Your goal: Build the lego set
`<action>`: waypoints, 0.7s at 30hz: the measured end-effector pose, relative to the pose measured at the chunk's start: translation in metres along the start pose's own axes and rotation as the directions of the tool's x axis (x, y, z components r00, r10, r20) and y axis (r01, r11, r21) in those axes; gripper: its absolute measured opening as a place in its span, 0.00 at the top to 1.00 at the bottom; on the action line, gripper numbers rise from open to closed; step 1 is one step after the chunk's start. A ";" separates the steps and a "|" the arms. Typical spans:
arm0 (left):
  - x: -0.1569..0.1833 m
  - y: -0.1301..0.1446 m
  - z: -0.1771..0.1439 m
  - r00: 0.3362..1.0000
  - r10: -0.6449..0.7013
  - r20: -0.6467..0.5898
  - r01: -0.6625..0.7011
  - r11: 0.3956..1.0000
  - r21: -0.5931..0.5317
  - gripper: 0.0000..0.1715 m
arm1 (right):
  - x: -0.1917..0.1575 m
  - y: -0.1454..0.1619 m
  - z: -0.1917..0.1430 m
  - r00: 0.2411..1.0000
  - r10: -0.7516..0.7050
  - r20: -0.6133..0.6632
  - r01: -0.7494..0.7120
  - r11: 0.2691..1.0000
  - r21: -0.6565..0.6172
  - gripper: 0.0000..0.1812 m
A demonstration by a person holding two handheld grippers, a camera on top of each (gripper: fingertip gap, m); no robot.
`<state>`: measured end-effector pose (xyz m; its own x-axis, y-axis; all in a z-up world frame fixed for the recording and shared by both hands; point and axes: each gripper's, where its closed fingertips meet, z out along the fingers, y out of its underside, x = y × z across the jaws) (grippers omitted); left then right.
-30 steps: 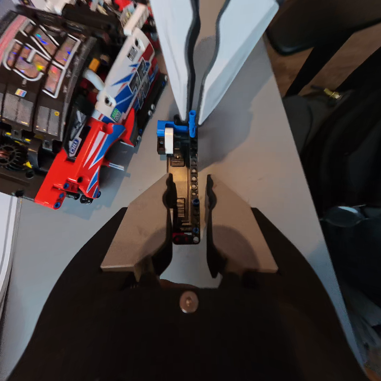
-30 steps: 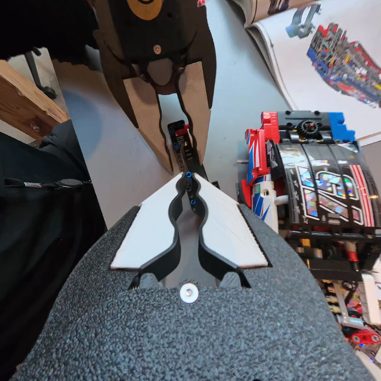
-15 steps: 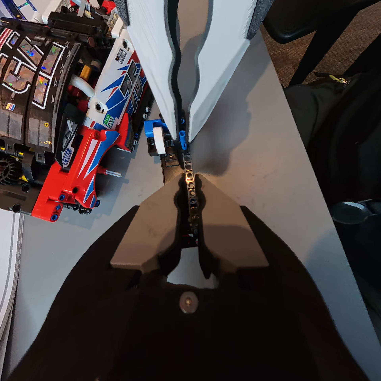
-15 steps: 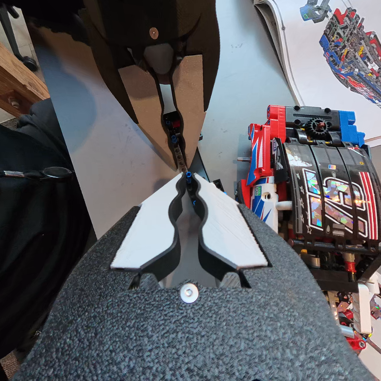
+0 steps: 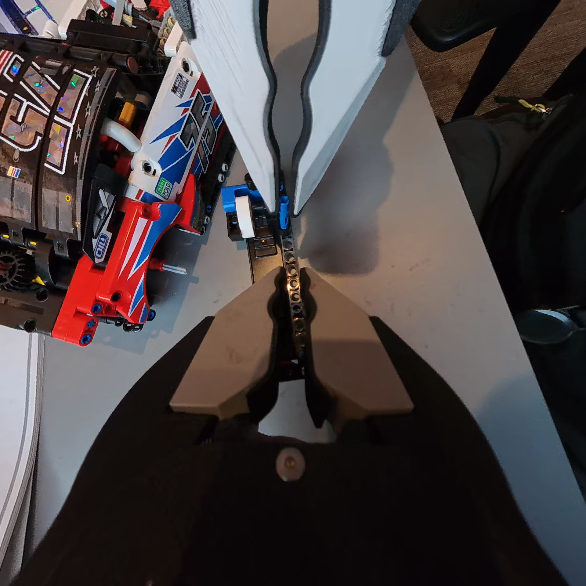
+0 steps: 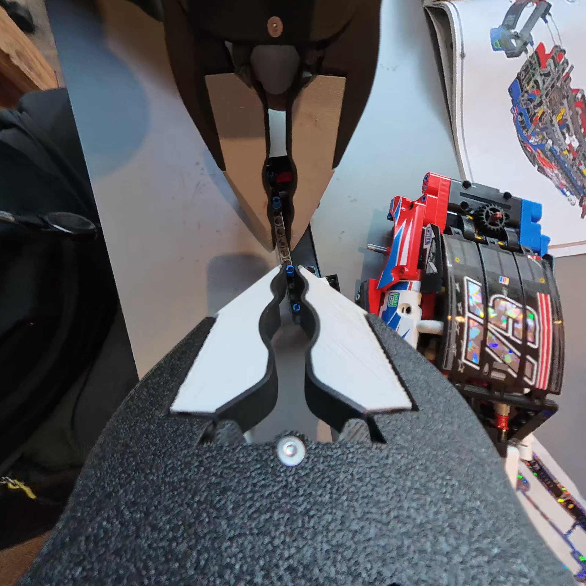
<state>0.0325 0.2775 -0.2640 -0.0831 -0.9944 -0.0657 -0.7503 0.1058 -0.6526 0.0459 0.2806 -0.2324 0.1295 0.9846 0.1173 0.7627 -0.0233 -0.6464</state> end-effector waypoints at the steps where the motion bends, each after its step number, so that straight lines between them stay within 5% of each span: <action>1: 0.000 0.000 0.000 1.000 0.004 0.002 -0.004 1.000 -0.004 0.97 | -0.001 0.000 0.000 1.000 -0.030 0.001 0.030 0.999 -0.013 0.97; 8: 0.000 0.000 0.001 1.000 -0.001 0.001 0.001 1.000 -0.007 0.96 | -0.002 0.001 0.002 0.973 -0.226 0.049 0.230 0.967 -0.109 0.97; 14: -0.001 -0.001 0.000 1.000 -0.018 -0.007 0.018 1.000 0.007 0.97 | 0.002 0.004 -0.001 0.976 -0.194 0.103 0.205 0.972 -0.112 0.97; 21: 0.000 -0.002 0.000 1.000 -0.012 -0.017 0.013 1.000 0.012 0.96 | 0.000 0.005 -0.004 0.897 -0.426 0.120 0.442 0.876 -0.194 0.98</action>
<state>0.0339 0.2769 -0.2631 -0.0851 -0.9954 -0.0445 -0.7432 0.0932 -0.6626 0.0523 0.2797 -0.2331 -0.2846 0.9138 0.2897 0.8480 0.3809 -0.3686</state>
